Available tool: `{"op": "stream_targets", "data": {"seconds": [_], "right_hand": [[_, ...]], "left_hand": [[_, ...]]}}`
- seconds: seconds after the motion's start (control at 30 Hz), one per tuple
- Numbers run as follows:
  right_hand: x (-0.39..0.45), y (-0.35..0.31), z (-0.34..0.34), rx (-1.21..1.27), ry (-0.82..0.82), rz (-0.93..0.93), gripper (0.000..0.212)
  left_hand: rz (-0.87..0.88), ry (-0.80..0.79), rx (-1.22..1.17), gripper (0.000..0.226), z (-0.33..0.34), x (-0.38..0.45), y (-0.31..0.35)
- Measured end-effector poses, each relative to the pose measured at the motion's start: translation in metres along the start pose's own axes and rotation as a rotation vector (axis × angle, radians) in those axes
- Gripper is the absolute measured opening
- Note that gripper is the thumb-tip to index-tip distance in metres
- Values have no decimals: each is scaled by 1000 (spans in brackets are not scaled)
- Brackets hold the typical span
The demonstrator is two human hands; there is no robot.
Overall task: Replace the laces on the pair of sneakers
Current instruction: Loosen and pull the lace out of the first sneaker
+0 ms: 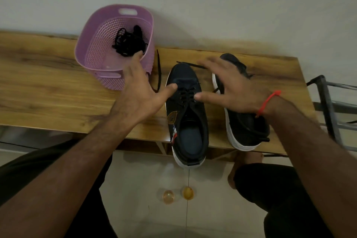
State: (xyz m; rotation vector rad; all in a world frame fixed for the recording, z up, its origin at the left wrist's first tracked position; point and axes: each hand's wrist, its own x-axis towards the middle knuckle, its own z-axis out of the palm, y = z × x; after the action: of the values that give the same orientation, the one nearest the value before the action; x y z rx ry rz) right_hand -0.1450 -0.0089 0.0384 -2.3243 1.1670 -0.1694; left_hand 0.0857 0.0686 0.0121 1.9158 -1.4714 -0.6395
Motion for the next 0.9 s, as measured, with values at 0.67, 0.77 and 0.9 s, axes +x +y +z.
{"op": "stream_targets", "data": {"seconds": [0.67, 0.77, 0.9], "right_hand": [[-15, 7, 36, 21, 24, 41, 99], [-15, 9, 38, 25, 21, 52, 95], [-17, 10, 36, 54, 7, 57, 87]], "left_hand": [[-3, -182, 285, 133, 29, -13, -5], [-42, -209, 281, 130, 26, -12, -9], [-27, -240, 224, 115, 22, -12, -7]]}}
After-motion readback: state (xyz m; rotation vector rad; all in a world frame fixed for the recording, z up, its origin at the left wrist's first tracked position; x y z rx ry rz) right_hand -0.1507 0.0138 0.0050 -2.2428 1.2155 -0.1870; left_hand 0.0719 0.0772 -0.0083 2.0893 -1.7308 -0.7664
